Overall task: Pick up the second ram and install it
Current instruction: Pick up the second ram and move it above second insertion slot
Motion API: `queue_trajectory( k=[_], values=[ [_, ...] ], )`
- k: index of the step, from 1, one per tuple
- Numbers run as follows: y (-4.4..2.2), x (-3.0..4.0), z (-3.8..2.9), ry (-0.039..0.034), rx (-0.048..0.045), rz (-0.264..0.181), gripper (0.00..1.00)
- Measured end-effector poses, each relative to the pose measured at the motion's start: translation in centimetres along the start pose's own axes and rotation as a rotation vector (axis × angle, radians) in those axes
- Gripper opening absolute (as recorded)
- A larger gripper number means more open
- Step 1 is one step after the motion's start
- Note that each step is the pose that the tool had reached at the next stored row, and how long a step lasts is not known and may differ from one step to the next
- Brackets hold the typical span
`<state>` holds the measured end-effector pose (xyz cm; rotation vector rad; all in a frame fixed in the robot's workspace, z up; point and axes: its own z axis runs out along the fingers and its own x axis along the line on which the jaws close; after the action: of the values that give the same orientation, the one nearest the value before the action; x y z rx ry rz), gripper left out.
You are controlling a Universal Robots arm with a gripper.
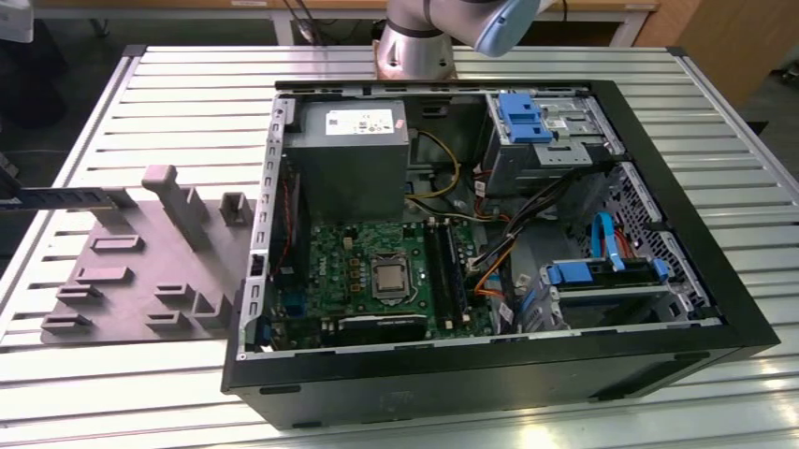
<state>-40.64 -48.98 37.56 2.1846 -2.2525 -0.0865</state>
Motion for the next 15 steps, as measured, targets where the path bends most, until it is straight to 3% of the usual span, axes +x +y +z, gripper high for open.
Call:
queue_trajectory(
  k=[15],
  values=[
    [0.11, -0.10, -2.53, -0.0070, -0.0003, 0.000, 0.11]
  ],
)
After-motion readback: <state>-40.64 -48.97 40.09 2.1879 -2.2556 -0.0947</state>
